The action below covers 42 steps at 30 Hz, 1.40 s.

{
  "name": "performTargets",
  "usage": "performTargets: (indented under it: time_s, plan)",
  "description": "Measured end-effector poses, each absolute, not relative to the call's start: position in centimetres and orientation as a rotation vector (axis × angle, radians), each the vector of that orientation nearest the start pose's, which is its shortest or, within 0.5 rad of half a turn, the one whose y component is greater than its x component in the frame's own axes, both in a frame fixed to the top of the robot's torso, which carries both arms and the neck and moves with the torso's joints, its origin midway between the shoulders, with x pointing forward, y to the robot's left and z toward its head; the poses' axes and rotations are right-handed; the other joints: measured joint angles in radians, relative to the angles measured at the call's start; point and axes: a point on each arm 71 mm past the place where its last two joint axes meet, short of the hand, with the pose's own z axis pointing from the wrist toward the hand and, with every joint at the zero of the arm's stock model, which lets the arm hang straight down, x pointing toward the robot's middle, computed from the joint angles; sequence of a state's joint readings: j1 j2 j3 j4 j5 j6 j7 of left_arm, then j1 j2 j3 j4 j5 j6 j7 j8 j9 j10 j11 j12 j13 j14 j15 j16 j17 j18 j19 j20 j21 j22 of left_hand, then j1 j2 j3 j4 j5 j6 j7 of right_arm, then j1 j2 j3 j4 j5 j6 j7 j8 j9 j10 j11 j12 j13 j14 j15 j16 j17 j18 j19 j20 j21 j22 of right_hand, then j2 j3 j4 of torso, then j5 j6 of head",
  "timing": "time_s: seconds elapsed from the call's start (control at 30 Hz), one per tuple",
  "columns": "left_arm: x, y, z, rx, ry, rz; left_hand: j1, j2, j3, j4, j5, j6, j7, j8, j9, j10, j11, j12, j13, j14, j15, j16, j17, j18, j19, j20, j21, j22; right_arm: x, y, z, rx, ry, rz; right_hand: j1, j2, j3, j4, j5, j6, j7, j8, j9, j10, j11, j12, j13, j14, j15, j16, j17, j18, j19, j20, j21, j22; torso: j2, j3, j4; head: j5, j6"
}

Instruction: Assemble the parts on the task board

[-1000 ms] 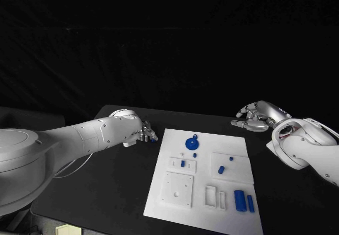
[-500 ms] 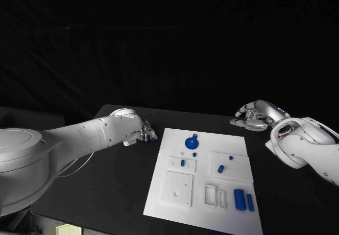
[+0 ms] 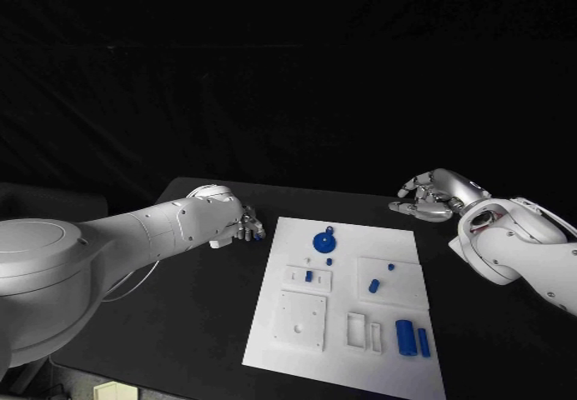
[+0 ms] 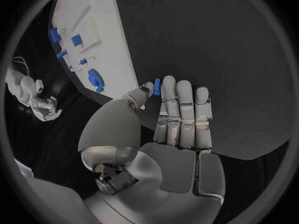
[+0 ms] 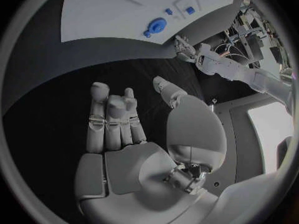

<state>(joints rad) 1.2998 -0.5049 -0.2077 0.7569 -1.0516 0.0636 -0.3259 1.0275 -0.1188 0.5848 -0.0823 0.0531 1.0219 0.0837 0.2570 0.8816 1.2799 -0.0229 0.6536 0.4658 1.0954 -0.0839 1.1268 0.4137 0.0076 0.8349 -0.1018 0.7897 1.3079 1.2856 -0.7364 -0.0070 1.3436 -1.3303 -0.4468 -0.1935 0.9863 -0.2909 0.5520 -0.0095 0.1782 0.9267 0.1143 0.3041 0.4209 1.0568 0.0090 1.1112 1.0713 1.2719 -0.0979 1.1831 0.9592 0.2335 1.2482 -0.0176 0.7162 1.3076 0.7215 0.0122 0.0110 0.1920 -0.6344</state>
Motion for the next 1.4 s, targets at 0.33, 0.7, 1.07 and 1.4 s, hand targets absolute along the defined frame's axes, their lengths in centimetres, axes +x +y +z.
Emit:
performTargets:
  time_s: [0.33,0.7,1.07,1.4]
  plan:
    - [59.3,28.6,-23.5,-0.361,2.118,-0.138,0.011,0.036,0.020,-0.064,0.009,0.021,-0.006,-0.001,-0.002,0.029,-0.005,0.005,0.011,0.021,-0.006,0.012,0.011,0.000,0.020,-0.006,0.000,0.000,54.0,-21.1,-13.4,0.111,1.497,0.565,0.000,0.000,0.000,0.000,0.000,0.003,0.003,0.000,0.000,0.000,0.000,0.000,-0.001,0.000,0.000,0.000,0.000,0.000,0.000,0.000,0.000,0.000,0.000,-0.0006,-0.0002,-0.003,-0.001]
    - [58.4,29.9,-24.1,-0.525,2.078,-0.266,-0.008,0.056,0.015,-0.096,0.076,0.058,-0.023,0.018,-0.212,0.075,-0.018,0.018,0.030,0.064,-0.023,0.037,0.030,0.000,0.065,-0.019,0.023,0.000,54.0,-21.0,-13.4,0.110,1.498,0.567,0.000,0.000,0.000,0.000,0.000,0.003,0.003,0.000,0.000,0.001,0.001,0.000,-0.001,0.000,0.000,0.000,0.001,0.000,0.000,0.000,0.000,0.000,-0.002,0.0000,0.0021,-0.008,0.005]
    - [57.0,29.1,-22.5,-0.896,1.909,-0.677,-0.015,0.063,0.011,-0.102,0.066,0.069,-0.027,0.017,-0.225,0.096,-0.015,0.062,0.068,0.079,-0.032,0.090,0.059,0.000,0.086,-0.025,0.047,0.000,53.9,-20.1,-13.6,0.103,1.500,0.595,0.012,-0.001,0.000,0.000,0.000,0.005,0.002,0.000,-0.001,0.001,0.001,0.000,-0.002,0.002,-0.002,0.000,0.001,0.000,0.000,0.000,0.000,0.000,-0.006,0.0017,0.0026,-0.015,0.033]
    - [54.0,24.8,-21.8,-1.111,1.828,-1.023,-0.015,0.063,0.024,-0.115,0.031,0.074,-0.031,0.015,-0.238,0.096,-0.015,0.092,0.090,0.077,-0.034,0.123,0.075,0.000,0.086,-0.025,0.067,0.000,52.8,-17.4,-14.1,0.077,1.508,0.676,0.062,0.003,-0.008,-0.045,-0.012,0.000,0.003,0.000,-0.001,-0.003,-0.002,0.004,-0.005,0.002,-0.002,-0.004,0.003,0.000,0.000,0.000,0.000,0.000,-0.013,0.0036,0.0023,-0.030,0.061]
